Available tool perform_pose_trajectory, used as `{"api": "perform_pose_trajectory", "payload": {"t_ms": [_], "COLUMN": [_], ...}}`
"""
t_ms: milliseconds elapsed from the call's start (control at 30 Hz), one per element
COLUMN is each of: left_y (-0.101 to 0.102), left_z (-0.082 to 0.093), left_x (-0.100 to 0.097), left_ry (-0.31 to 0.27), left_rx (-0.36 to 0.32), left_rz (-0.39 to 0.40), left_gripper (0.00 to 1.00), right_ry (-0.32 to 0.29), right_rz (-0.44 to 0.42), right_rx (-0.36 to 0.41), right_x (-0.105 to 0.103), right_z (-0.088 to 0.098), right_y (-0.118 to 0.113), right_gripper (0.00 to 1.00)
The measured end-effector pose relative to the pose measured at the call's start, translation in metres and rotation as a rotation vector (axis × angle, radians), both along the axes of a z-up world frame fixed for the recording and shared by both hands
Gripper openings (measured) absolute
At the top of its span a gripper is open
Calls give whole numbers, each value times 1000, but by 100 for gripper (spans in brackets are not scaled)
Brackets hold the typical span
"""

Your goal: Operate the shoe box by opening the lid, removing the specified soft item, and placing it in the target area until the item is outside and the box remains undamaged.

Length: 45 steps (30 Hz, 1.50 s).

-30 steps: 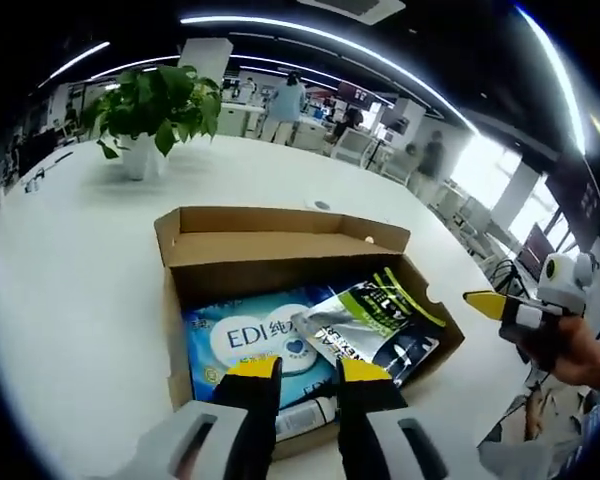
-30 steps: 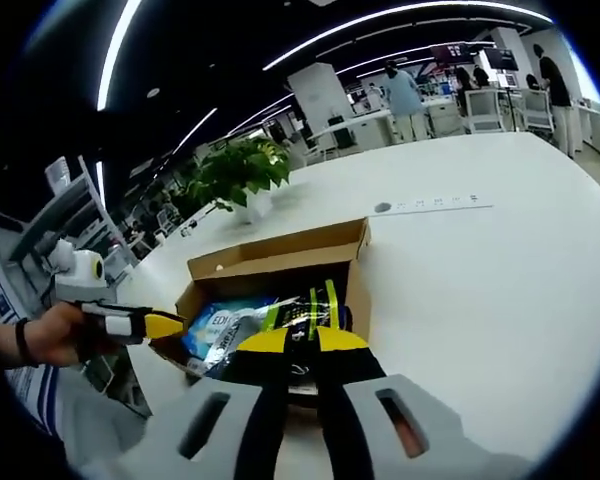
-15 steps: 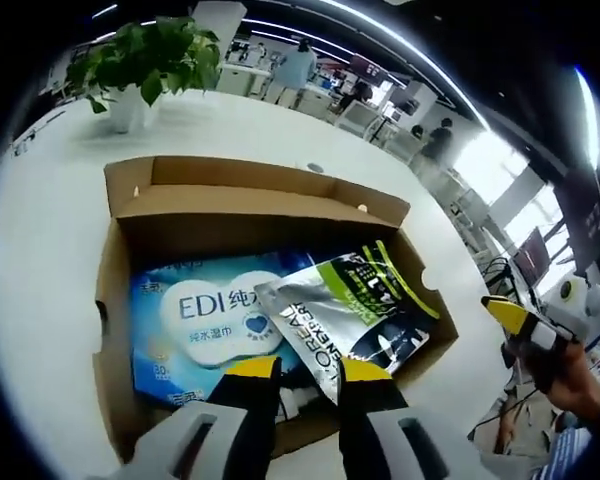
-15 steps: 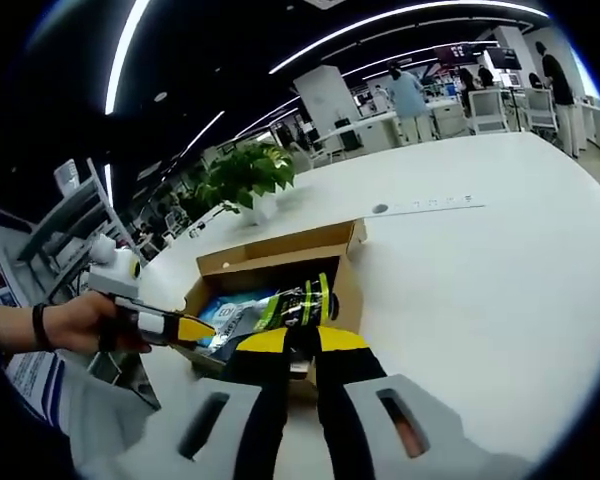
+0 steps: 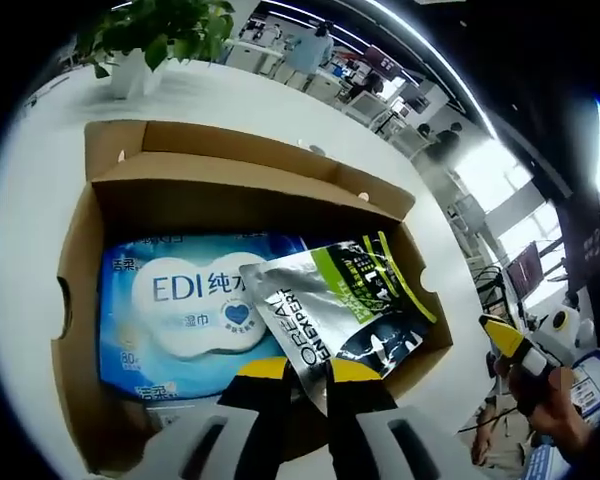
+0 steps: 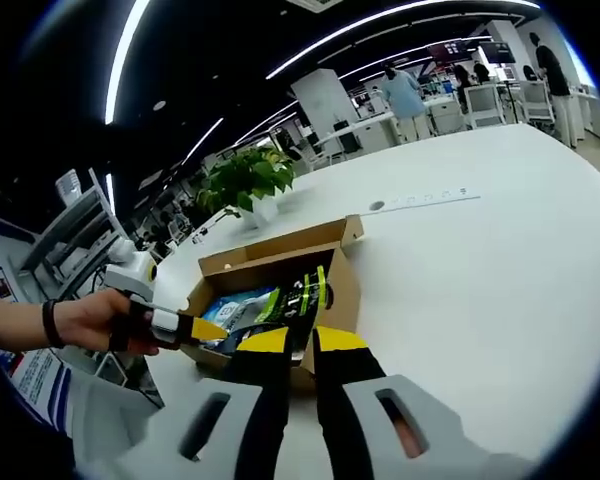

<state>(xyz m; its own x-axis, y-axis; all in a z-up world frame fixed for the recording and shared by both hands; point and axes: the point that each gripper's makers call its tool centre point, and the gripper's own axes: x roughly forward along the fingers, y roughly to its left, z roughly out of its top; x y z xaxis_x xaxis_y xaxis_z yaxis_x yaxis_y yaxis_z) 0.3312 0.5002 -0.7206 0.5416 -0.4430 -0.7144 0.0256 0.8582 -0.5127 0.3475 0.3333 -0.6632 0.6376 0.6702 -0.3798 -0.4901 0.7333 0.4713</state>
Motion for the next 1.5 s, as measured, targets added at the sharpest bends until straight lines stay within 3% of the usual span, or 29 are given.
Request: {"api": "perform_pose_trajectory", "payload": {"t_ms": [267,467,967,1267,1500], "left_y": [-1,3,34,46,51], "left_z": [4,5,3,1,-1], "left_x": [8,11,11,9,7], "left_ry": [-34,-56,-63,-65,-69], "left_rx": [9,12,60,64,66], "left_rz": [7,-7,-86,-68,-48], "left_gripper": [1,0,0,0,0], "right_ry": [11,17,46,82,130], "right_rz": [7,6,43,127,147], "right_rx": [-2,-15,-68,-135,-174], "right_x": [1,5,12,13,25], "right_z": [-3,-4,-12,-20,-34], "right_y": [3,11,53,79,91], "right_gripper": [5,5,12,22,21]}}
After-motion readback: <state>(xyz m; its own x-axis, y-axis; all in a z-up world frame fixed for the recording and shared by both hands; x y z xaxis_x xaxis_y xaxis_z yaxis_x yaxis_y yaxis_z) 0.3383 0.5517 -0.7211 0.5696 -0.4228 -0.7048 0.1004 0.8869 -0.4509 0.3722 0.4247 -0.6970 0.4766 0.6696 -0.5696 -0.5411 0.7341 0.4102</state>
